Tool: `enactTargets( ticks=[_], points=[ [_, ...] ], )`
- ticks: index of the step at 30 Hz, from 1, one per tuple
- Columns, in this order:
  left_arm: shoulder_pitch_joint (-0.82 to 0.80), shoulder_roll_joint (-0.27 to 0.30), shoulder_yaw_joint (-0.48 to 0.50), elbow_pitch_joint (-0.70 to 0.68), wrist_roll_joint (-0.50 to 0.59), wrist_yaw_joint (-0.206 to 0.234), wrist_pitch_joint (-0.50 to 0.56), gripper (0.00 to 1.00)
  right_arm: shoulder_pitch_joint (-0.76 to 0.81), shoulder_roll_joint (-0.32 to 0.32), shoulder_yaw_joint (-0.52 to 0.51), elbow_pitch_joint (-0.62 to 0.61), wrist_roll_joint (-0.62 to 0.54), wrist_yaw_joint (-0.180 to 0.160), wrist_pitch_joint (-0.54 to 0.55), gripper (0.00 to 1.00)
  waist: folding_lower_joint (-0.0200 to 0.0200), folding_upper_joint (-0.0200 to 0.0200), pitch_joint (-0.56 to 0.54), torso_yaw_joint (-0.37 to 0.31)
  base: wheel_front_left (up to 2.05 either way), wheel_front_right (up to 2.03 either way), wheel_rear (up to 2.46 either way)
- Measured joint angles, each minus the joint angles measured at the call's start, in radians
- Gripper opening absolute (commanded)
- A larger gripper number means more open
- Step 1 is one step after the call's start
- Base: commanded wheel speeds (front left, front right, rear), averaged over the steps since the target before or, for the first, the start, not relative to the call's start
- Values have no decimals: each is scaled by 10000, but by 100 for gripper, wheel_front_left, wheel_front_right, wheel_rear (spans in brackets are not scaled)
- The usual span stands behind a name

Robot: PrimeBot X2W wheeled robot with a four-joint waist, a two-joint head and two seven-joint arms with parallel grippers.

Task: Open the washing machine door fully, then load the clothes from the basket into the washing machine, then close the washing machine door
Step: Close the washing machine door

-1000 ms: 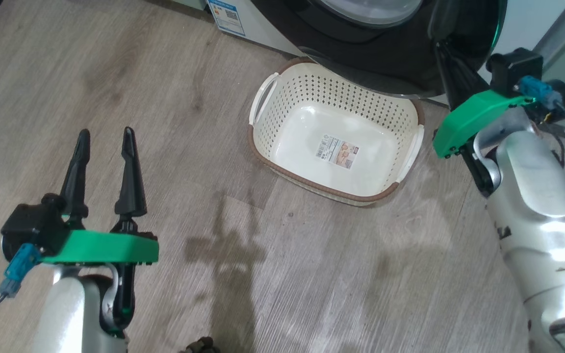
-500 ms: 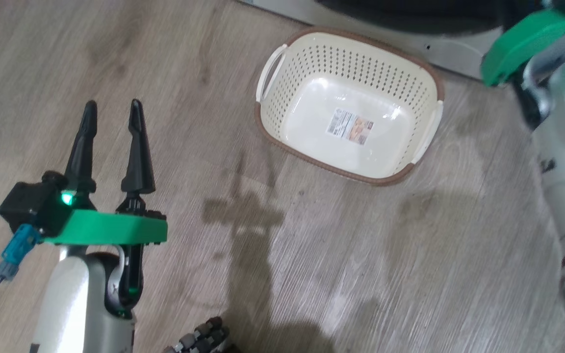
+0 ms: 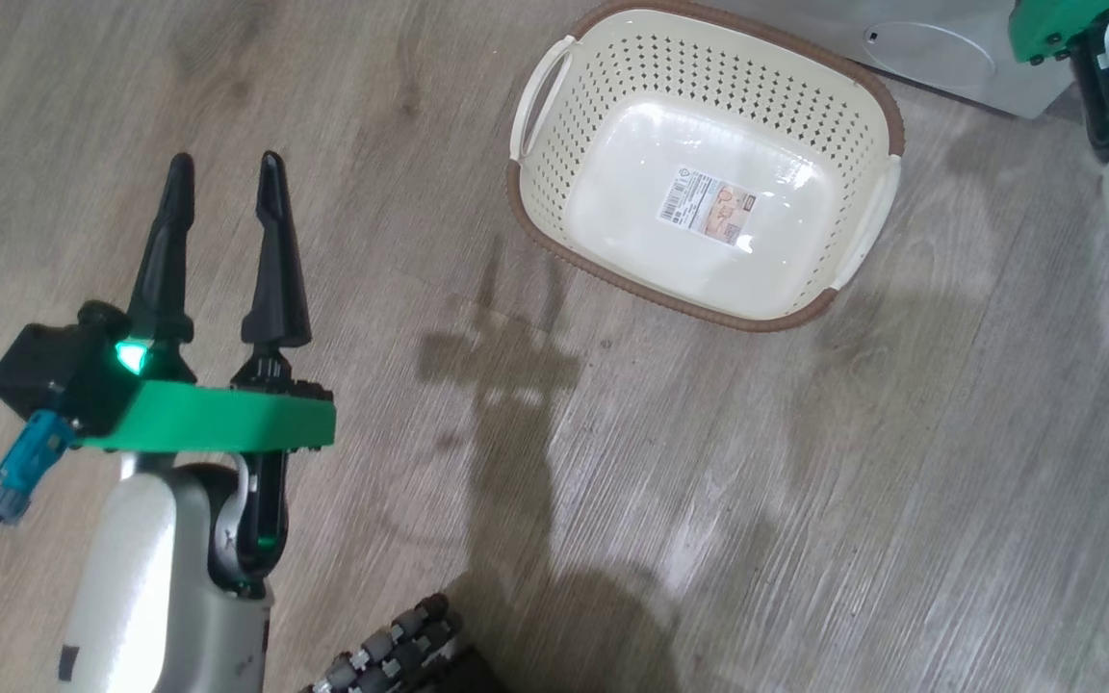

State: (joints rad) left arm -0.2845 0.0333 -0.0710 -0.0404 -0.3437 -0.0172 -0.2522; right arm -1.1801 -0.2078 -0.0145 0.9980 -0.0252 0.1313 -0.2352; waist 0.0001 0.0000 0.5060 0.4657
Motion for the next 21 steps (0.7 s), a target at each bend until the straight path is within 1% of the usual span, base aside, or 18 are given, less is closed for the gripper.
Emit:
enactTargets(
  ticks=[5, 9, 10, 11, 12, 13, 14, 15, 21],
  points=[
    [-8, -4, -61, 107, 2, -4, 0, 100, 8, 125, -71, 238, -107, -2, -81, 0, -1, 0, -140, -28, 0, 0, 0],
    [18, -6, -67, 276, 88, -48, 0, 100, 80, 267, 230, 376, -52, -2, -136, 0, -2, 0, -438, -93, 0, 0, 0],
    [39, -6, -67, 291, 159, -67, 0, 100, 170, 339, 341, 380, 40, -2, -148, 32, -2, 0, -527, -118, 0, 0, 0],
    [56, -6, -61, 320, 238, -73, 0, 100, 326, 431, 470, 374, 161, -2, -159, 69, -2, 0, -621, -149, 0, 0, 0],
    [90, -6, -42, 341, 314, -79, 0, 100, 550, 522, 598, 347, 290, -2, -161, 100, -2, 0, -720, -193, 0, 0, 0],
    [162, -6, -10, 353, 399, -119, 0, 100, 833, 606, 736, 247, 408, -2, -161, 100, -2, 1, -818, -247, 0, 0, 0],
    [360, -4, 75, 430, 539, -190, 0, 100, 1488, 775, 1012, -167, 673, -2, -161, 100, -2, 0, -1000, -394, 0, 0, 0],
    [459, -4, 105, 458, 612, -240, 0, 100, 1825, 819, 1126, -443, 821, -2, -161, 100, -2, 0, -1088, -479, 0, 0, 0],
    [719, 0, 359, 629, 949, -516, 0, 100, 3707, 849, 1275, -2598, 1549, -2, -161, 100, -2, 1, -1658, -1075, 0, 0, 0]
  ],
)
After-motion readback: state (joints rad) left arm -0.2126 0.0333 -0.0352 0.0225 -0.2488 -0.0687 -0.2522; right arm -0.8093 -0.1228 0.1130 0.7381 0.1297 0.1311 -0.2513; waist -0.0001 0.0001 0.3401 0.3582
